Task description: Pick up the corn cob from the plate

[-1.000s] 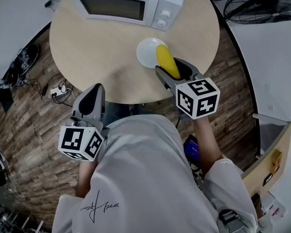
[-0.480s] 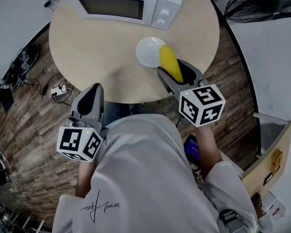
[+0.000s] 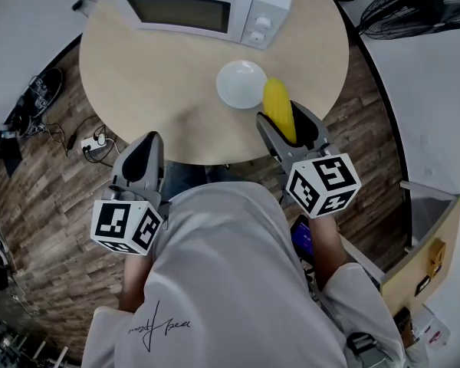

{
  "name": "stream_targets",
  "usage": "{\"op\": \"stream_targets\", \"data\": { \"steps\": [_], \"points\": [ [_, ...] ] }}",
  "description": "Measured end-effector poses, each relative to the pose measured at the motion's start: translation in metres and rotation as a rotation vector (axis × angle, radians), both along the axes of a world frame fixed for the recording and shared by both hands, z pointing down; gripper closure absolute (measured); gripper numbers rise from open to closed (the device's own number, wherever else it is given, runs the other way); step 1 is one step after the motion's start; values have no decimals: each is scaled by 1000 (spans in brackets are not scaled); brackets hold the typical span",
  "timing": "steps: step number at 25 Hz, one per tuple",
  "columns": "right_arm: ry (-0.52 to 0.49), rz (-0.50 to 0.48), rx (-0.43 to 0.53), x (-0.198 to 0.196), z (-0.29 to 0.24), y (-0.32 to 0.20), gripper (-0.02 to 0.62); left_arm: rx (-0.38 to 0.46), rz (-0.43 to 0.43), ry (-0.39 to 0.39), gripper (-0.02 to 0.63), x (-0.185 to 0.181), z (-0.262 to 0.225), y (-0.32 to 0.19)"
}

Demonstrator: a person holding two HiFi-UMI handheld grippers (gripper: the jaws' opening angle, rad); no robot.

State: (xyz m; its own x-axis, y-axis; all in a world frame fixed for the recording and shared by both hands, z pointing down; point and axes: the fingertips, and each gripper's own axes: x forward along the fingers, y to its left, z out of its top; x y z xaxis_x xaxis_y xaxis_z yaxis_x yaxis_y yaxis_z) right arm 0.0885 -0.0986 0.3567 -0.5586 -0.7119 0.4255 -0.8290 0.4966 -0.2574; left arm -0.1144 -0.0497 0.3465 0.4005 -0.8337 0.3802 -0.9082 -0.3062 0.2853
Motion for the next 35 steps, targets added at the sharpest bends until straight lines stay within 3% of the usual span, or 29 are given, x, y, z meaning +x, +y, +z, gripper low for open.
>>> {"op": "stream_targets", "data": {
  "steps": [14,20,35],
  "points": [
    [-19,30,87,5,-12,5,328,32,-13,-26,612,-6,-9,-2],
    [-35,-13,124,-1,-18,12,328,29,-24,-14,612,-8,-9,2],
    [-48,-18,118,-4,-18,17,328,7,-2,43,612,-5,-7,7]
  ]
}}
